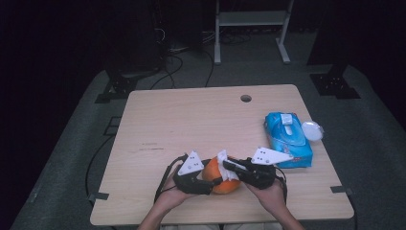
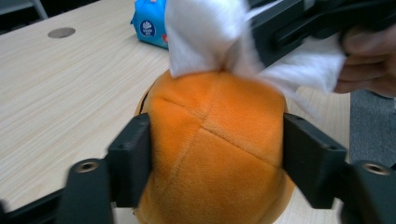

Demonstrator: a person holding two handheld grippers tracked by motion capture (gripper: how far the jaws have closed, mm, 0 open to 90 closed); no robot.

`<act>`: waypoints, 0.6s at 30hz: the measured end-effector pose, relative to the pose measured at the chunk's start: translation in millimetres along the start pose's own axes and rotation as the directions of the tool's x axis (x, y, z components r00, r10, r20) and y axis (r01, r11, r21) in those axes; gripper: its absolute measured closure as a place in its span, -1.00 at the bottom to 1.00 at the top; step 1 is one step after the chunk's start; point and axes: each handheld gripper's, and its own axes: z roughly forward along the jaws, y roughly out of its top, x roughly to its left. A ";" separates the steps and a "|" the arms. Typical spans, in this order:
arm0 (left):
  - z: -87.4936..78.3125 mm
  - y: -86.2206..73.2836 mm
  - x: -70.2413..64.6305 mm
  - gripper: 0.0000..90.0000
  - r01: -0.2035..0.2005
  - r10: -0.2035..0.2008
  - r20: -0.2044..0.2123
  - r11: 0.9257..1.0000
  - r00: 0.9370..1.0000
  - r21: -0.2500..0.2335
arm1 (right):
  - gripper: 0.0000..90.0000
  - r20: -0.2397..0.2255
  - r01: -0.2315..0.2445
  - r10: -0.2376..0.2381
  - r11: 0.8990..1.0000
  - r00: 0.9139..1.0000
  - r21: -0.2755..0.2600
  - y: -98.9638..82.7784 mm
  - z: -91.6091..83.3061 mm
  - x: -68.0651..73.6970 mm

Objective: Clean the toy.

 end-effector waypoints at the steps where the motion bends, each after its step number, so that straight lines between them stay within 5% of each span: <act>1: 0.1 -0.9 2.0 -0.47 0.014 -0.014 0.008 1.000 1.000 -0.017 | 0.80 0.009 -0.018 0.018 1.000 1.000 0.005 -2.7 0.8 -4.8; 6: 4.7 -6.9 10.1 -0.73 0.069 -0.068 0.033 0.997 0.997 -0.018 | 0.80 0.051 -0.098 0.099 0.995 0.994 -0.015 -11.1 -7.1 -25.5; 8: 13.8 -14.1 9.4 -0.67 0.059 -0.059 0.030 0.998 0.998 0.000 | 0.80 0.046 -0.092 0.093 0.996 0.995 -0.019 -9.4 -8.7 -23.5; 11: 11.8 -13.6 7.0 -0.32 0.048 -0.048 0.010 0.999 0.999 -0.008 | 0.80 0.030 -0.074 0.075 0.997 0.997 -0.024 -6.8 -7.2 -15.4; 12: 7.6 -10.0 5.1 -0.25 0.034 -0.034 0.007 0.999 0.999 -0.012 | 0.80 -0.013 -0.062 0.062 0.997 0.998 -0.042 -2.8 -7.1 -8.8; 14: 4.1 -7.1 4.7 -0.19 0.026 -0.026 0.024 1.000 0.999 0.000 | 0.80 -0.018 -0.035 0.034 0.998 0.999 -0.042 0.1 -6.2 -4.8; 18: 4.2 -6.3 4.0 -0.20 0.023 -0.023 0.059 1.000 0.998 0.005 | 0.79 0.008 -0.075 0.075 0.997 0.997 -0.037 -6.4 -7.6 -19.9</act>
